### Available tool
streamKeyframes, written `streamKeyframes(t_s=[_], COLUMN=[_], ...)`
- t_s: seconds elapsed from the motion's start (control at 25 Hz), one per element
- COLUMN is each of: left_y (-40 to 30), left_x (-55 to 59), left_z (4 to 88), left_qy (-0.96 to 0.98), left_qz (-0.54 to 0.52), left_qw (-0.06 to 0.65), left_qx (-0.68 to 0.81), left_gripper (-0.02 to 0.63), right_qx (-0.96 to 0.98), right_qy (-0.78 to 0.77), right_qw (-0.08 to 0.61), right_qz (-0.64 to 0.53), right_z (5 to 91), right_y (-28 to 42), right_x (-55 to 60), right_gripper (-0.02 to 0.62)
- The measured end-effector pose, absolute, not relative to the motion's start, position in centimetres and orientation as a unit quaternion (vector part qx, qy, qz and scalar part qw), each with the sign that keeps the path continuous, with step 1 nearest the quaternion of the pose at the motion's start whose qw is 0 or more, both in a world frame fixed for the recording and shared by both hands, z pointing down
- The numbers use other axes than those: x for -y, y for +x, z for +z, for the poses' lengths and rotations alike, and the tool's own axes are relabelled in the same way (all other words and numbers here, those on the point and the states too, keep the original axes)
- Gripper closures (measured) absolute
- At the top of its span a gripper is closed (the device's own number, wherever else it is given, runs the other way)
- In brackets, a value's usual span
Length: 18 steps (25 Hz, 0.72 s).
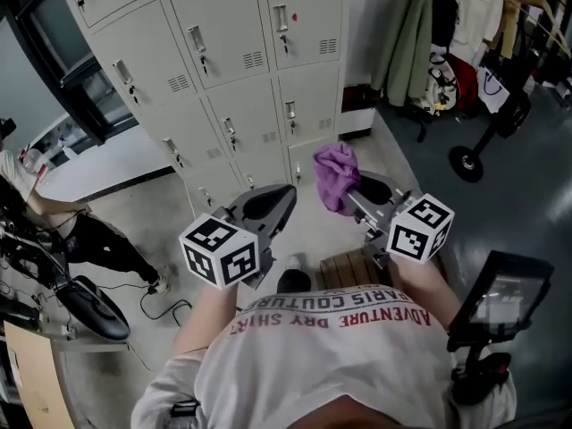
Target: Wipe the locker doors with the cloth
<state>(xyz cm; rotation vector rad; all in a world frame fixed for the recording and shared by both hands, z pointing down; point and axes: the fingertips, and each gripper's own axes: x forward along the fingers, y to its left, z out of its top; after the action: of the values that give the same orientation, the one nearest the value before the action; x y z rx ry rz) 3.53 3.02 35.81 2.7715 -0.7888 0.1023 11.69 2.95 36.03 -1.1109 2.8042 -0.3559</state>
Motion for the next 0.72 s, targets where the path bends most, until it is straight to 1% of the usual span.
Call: streamKeyframes(t_s=[0.12, 0.24, 0.36, 0.6, 0.72], left_y=[2.9, 2.6, 2.8, 2.2, 1.4], left_x=[1.2, 6.5, 12.9, 27.1, 32.9], left_z=[36.7, 37.1, 36.9, 35.1, 35.6], left_qy=[0.953, 0.954, 0.956, 0.958, 0.959], left_qz=[0.036, 0.029, 0.029, 0.028, 0.024], left_qw=[0.124, 0.125, 0.122, 0.119, 0.110], left_qx=[0.274, 0.270, 0.265, 0.259, 0.260], left_gripper=[0.606, 0.606, 0.606, 0.606, 0.606], right_qx=[-0.920, -0.913, -0.911, -0.905, -0.905], right_qy=[-0.368, -0.388, -0.395, -0.409, -0.410], right_qw=[0.060, 0.047, 0.038, 0.049, 0.051], right_qz=[-0.124, -0.116, -0.110, -0.106, -0.102], right_z=[36.8, 37.6, 37.4, 35.2, 36.0], right_y=[11.3, 11.4, 11.4, 11.2, 10.0], right_x=[1.3, 6.5, 12.6, 26.4, 31.8], right_gripper=[0.522, 0.522, 0.522, 0.522, 0.522])
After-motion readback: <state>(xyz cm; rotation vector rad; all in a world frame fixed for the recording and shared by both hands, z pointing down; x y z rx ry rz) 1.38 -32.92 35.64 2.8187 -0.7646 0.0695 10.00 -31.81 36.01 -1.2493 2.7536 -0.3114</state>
